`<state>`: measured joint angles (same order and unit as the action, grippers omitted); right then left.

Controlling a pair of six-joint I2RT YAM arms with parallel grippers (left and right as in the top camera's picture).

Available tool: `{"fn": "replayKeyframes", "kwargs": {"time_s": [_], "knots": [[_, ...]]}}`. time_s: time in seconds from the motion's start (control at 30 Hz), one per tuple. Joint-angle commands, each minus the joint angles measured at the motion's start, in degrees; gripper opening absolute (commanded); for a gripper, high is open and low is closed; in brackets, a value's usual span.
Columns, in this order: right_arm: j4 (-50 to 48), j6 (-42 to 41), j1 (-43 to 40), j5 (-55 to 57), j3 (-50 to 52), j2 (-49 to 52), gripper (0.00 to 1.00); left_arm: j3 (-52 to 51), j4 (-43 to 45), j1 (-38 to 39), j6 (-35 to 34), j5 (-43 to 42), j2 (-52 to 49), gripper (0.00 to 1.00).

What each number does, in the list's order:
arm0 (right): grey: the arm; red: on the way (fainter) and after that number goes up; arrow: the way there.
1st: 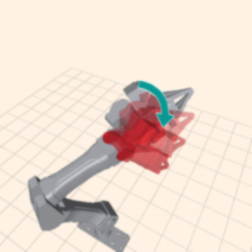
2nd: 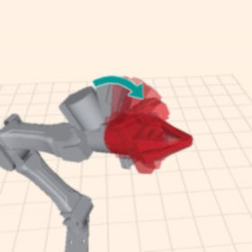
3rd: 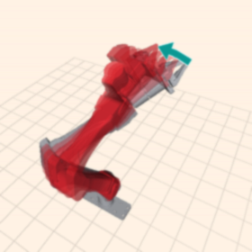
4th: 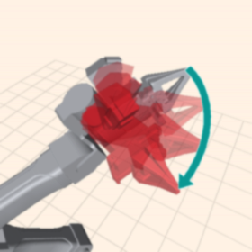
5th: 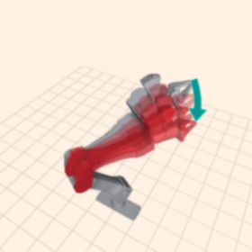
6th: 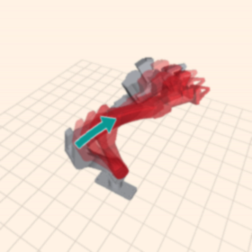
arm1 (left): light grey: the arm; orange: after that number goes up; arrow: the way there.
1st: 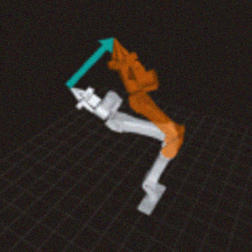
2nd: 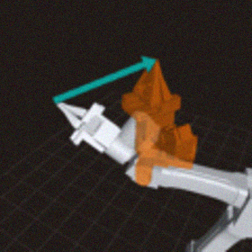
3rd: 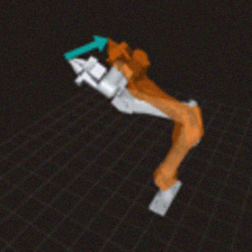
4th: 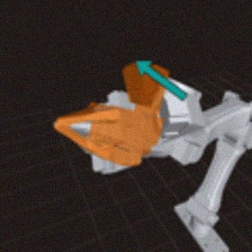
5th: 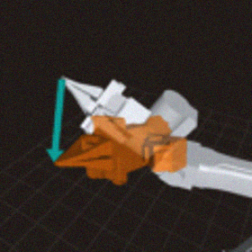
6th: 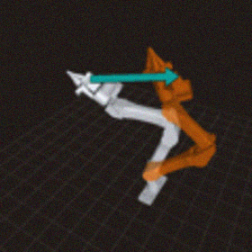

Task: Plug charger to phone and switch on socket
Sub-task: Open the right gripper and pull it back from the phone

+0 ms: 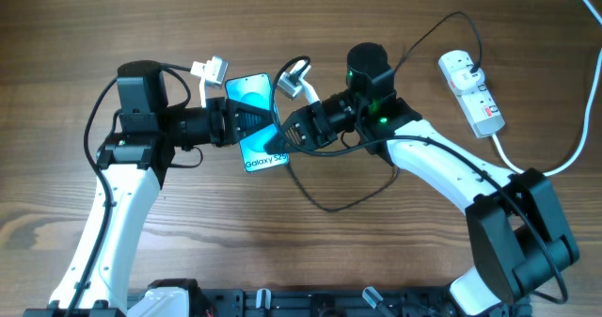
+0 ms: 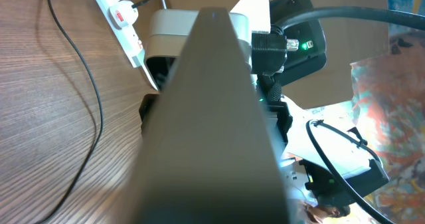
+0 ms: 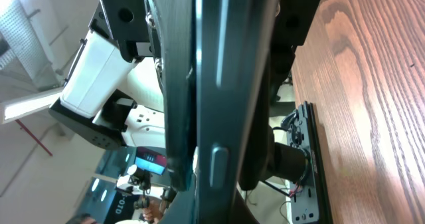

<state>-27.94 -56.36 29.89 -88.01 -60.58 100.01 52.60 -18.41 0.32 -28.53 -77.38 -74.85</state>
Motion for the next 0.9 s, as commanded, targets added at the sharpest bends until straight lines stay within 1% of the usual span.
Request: {"fn": "replayKeyframes", "kwargs": {"time_s": [0.0, 0.03, 0.07, 0.1, 0.13, 0.17, 0.2, 0.3, 0.37, 0.43, 0.47, 0.5, 0.57, 0.6, 0.67, 0.7, 0.8, 0.87], "knots": [[-0.9, 1.9, 0.1, 1.2, -1.7, -1.6, 0.26, -0.2, -0.6, -0.5, -0.2, 5.1, -0.3, 0.04], [-0.9, 2.0, 0.1, 1.2, -1.7, -1.6, 0.43, -0.2, -1.4, -0.5, 0.2, 8.3, -0.3, 0.04], [-0.9, 2.0, 0.1, 1.2, -1.7, -1.6, 0.54, -0.2, -2.9, -0.5, 2.1, 12.2, -0.3, 0.04], [-0.9, 2.0, 0.1, 1.2, -1.7, -1.6, 0.69, -0.2, -5.2, -0.5, 3.8, 16.3, -0.3, 0.04], [-0.9, 2.2, 0.1, 1.2, -1.7, -1.6, 0.80, -0.2, -7.8, -0.5, 4.6, 21.1, -0.3, 0.04], [-0.9, 2.3, 0.1, 1.2, -1.7, -1.6, 0.93, -0.2, -11.3, -0.5, 4.6, 27.4, -0.3, 0.04], [-0.9, 2.4, 0.1, 1.7, -1.7, -1.6, 0.98, -0.2, -13.9, -0.5, 4.6, 32.1, -0.3, 0.04], [-0.9, 3.1, 0.1, 4.7, -1.7, -1.4, 0.99, -0.2, -17.6, -0.5, 4.6, 40.1, -0.3, 0.04], [2.8, 6.9, 0.1, 7.2, -1.7, -1.0, 0.99, -0.2, -19.3, -0.5, 4.5, 44.0, -0.3, 0.04], [13.8, 15.9, 0.1, 12.9, -1.7, -1.0, 1.00, -0.2, -20.3, -0.5, 4.6, 46.1, -0.3, 0.04], [20.7, 21.0, 0.1, 17.8, -1.7, -1.0, 0.99, -0.2, -20.6, -0.5, 4.5, 46.4, -0.3, 0.04], [27.8, 26.4, 0.1, 24.5, -1.7, -1.0, 0.99, -0.2, -20.9, -0.5, 4.5, 46.5, -0.3, 0.04], [37.6, 32.4, 0.3, 37.0, -1.7, -1.0, 1.00, -0.2, -21.3, -0.5, 4.5, 47.0, -0.3, 0.04], [43.6, 35.2, 0.7, 47.5, -1.6, -1.0, 1.00, -0.2, -21.7, -0.5, 4.5, 47.8, -0.3, 0.04], [48.5, 35.6, 1.2, 58.5, -1.6, -1.0, 1.00, -0.2, -22.6, -0.5, 4.5, 49.9, -0.3, 0.04], [52.2, 35.4, 1.4, 65.8, -1.6, -1.0, 1.00, -0.2, -23.3, -0.5, 4.3, 51.2, -0.3, 0.04], [56.2, 35.4, 1.4, 70.2, -1.6, -1.0, 0.99, -0.3, -23.5, -0.5, 4.3, 52.0, -0.3, 0.04], [58.9, 36.8, 1.4, 70.4, -1.6, -1.0, 0.99, -0.3, -24.1, -0.5, 4.3, 52.0, -0.3, 0.04]]}}
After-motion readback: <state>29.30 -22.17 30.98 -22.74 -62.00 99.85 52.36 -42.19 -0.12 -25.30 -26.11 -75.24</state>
